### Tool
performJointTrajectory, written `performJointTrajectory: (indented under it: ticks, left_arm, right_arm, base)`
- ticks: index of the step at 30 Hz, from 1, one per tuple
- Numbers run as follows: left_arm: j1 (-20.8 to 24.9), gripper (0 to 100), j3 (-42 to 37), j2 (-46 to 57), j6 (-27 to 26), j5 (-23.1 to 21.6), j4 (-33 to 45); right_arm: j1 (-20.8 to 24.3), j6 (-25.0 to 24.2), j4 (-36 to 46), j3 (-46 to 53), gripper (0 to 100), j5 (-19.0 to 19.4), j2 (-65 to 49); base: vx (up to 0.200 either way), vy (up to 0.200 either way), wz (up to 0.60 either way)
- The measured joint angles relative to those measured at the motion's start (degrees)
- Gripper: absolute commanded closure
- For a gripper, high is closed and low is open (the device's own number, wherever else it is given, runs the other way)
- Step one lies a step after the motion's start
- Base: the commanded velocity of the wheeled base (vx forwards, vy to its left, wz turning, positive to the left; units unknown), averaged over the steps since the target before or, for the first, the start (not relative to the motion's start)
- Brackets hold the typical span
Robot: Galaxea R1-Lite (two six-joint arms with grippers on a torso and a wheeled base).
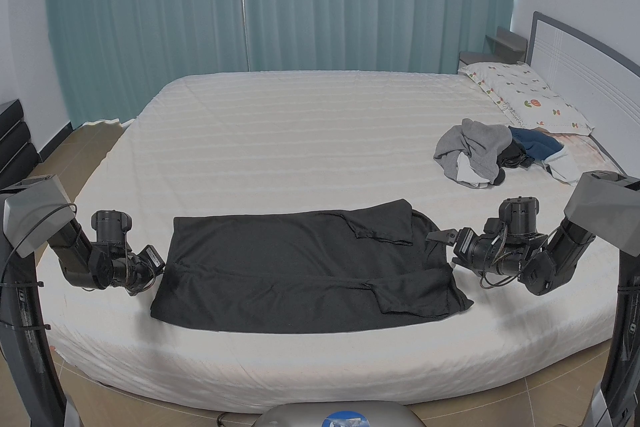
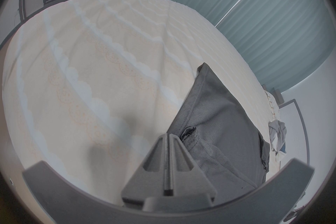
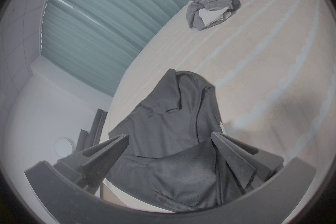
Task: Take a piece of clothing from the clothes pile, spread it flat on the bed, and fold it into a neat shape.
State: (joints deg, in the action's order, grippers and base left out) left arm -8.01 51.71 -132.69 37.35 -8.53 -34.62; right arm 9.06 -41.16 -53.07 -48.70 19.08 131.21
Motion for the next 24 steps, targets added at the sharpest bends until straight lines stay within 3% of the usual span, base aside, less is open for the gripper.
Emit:
performJointTrajectory:
  ticks: [6, 12, 24]
  left_arm:
    - [-0.5, 100, 0.3, -0.2, 2.3, -0.9, 0.0]
    - [-0.6, 100, 0.5, -0.2, 2.9, -1.1, -0.1]
    - [-0.6, 100, 0.5, -0.2, 2.7, -1.0, -0.1]
  right_arm:
    - [2.8, -5.6, -1.4, -0.3, 0, 0.4, -0.7]
    - [5.1, -7.5, -2.4, -1.3, 0, 0.4, 1.2]
    - [2.2, -7.3, -1.3, -3.4, 0, 0.2, 6.4]
  base:
    - [0.0, 0.0, 0.0]
    - [0.0, 0.0, 0.0]
    - [0.0, 0.0, 0.0]
